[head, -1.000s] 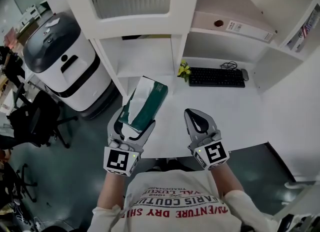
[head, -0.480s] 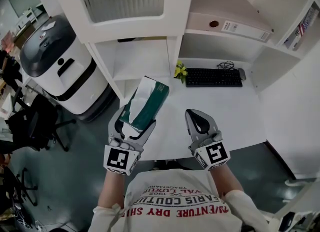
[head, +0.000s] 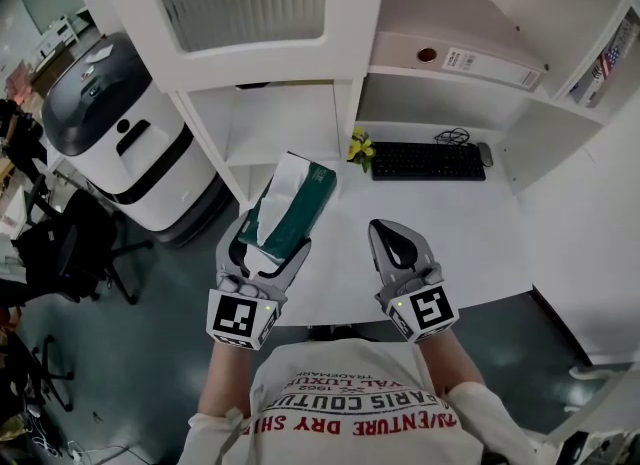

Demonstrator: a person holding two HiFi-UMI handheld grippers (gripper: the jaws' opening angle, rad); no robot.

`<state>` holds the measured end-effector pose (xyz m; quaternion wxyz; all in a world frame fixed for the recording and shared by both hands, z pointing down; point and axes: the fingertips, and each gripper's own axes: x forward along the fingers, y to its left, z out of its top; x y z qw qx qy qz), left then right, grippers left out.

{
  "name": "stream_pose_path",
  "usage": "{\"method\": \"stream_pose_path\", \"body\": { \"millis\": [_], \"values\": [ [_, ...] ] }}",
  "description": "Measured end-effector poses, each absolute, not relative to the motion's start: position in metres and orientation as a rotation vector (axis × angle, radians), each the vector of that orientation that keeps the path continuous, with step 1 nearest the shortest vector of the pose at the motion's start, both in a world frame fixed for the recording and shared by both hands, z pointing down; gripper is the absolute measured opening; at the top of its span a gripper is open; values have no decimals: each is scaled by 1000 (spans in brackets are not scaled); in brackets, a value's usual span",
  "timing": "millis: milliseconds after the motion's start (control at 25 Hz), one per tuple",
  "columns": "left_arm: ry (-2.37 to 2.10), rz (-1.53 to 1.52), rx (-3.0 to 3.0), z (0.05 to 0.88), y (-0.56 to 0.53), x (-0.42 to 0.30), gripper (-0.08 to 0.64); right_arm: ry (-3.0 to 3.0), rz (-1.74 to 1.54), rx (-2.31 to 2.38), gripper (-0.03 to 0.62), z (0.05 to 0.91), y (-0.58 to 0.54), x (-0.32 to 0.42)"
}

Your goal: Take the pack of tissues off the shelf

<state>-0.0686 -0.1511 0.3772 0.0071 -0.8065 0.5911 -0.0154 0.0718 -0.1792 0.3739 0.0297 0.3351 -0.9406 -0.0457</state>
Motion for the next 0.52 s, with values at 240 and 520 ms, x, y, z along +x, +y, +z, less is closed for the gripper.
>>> {"method": "stream_pose_path", "body": {
  "millis": [240,520],
  "values": [
    [1856,-55,-2512,376,-156,-65,425,-2901,-139,1025,2,372,-183,73],
    [1864,-56,-2515,378,-158,-59,425,-2914,-151,993,2,372,-182,75]
  ]
}}
